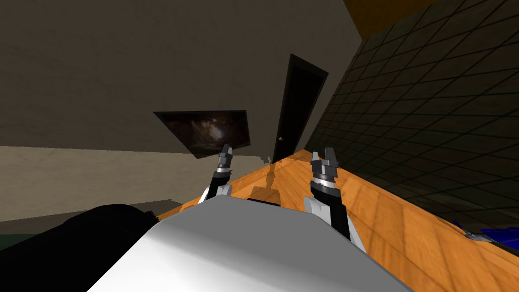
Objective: Pull the door open
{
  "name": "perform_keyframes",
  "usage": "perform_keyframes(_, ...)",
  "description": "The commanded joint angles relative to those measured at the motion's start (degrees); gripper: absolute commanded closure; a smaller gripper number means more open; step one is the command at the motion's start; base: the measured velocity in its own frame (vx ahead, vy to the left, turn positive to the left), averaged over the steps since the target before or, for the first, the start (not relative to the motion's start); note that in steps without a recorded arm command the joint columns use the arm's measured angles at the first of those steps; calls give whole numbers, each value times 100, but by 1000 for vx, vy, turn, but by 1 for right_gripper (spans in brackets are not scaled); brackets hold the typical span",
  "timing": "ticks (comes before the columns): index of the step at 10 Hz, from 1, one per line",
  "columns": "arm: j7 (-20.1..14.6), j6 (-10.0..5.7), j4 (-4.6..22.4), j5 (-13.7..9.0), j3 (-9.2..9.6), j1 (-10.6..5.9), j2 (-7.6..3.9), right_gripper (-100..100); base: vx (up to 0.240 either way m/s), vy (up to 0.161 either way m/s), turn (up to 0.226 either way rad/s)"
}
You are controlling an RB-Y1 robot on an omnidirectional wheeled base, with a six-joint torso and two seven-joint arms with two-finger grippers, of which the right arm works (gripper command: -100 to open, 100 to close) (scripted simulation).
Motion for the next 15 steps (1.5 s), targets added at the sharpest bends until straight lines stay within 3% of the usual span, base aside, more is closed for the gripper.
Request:
perform_keyframes(1, 181, -36, 158, -9, 26, -41, -56, -100, 84, -31, 75)
perform_keyframes(8, 996, -196, 869, -51, 144, -223, -238, -100, 118, -69, 76)
perform_keyframes(15, 1701, -334, 1484, -88, 245, -381, -348, -100, 92, -68, 66)
